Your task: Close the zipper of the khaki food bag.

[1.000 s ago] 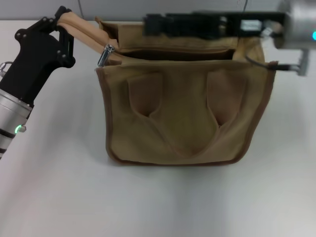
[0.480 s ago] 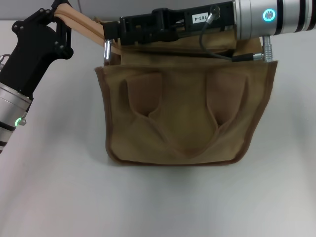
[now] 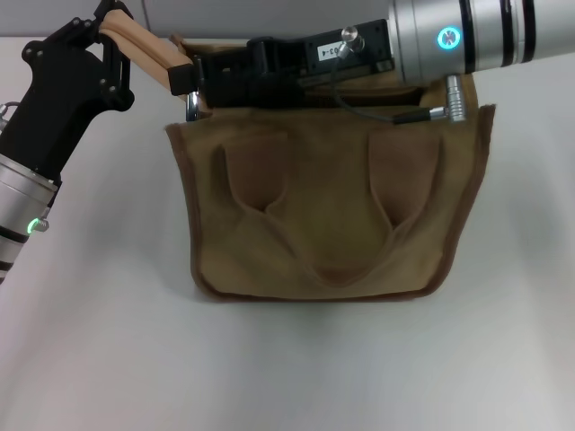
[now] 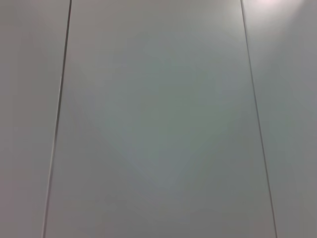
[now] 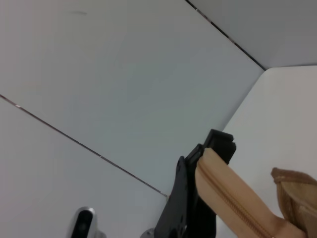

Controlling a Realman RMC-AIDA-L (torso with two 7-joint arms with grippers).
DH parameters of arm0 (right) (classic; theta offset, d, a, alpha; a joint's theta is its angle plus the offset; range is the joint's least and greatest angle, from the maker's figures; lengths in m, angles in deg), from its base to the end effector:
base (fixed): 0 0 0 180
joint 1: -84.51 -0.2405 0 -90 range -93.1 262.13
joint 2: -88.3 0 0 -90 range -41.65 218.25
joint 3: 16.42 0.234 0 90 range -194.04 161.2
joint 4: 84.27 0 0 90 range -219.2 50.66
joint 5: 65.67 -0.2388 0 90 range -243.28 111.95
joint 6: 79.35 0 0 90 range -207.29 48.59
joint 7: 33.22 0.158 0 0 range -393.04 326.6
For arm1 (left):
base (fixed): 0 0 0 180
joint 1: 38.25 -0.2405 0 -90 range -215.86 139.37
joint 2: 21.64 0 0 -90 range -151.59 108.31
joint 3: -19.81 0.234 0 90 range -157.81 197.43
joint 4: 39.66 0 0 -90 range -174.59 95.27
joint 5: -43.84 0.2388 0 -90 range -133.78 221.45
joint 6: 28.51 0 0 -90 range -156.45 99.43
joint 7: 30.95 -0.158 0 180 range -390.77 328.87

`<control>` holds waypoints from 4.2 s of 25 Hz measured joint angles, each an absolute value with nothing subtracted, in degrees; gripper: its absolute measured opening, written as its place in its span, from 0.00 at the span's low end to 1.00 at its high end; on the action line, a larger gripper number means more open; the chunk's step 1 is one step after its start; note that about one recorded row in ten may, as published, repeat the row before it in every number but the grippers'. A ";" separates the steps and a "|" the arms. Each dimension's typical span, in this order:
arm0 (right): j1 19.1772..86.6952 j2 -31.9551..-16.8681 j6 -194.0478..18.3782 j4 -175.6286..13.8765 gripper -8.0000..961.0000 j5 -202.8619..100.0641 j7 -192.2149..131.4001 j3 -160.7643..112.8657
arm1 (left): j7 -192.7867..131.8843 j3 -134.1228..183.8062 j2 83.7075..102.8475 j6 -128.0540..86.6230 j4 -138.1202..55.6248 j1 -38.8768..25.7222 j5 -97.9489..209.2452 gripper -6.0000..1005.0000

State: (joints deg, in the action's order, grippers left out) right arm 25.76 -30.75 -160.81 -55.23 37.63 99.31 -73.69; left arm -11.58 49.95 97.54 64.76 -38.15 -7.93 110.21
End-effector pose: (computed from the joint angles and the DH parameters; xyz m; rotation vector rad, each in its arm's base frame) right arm 0.0596 0.4122 -0.0594 2.5620 -1.3084 -0.6540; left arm -0.2634 0.3321 -0.0066 -1.7613 -0.2240 -1.1240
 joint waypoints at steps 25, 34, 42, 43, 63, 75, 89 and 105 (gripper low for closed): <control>25.34 -31.14 -155.65 -55.80 0.49 37.52 101.49 -78.13 | -12.15 50.29 97.54 67.63 -36.74 -7.59 110.40 0.07; 25.72 -31.19 -154.53 -53.00 0.47 37.26 102.28 -80.46 | -12.22 50.41 97.54 68.34 -36.68 -6.31 110.37 0.07; 26.40 -31.32 -154.97 -51.72 0.47 36.97 102.10 -81.35 | -12.23 50.41 97.54 68.39 -36.57 -5.89 110.74 0.07; 26.52 -31.32 -155.41 -51.64 0.47 36.73 102.07 -81.35 | -12.23 50.36 97.54 68.40 -36.55 -5.87 110.75 0.07; 29.42 -30.92 -155.90 -48.56 0.44 32.86 100.40 -83.21 | -12.75 50.04 97.54 68.02 -36.50 -6.04 110.52 0.08; 29.34 -31.05 -156.24 -48.64 0.42 33.00 101.15 -83.91 | -12.72 50.14 97.54 68.32 -36.41 -5.96 110.76 0.08; 28.59 -31.32 -151.78 -48.34 0.36 32.58 101.32 -88.40 | -12.76 50.48 97.54 68.80 -35.60 -5.52 110.83 0.08; 29.34 -31.32 -151.68 -48.14 0.04 32.42 98.00 -87.84 | -12.84 50.31 97.54 68.85 -35.40 -5.23 111.28 0.08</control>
State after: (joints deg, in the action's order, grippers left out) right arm 29.34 -31.32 -151.68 -48.14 32.42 98.00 -87.84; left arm -12.84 50.31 97.54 68.85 -35.40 -5.23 111.28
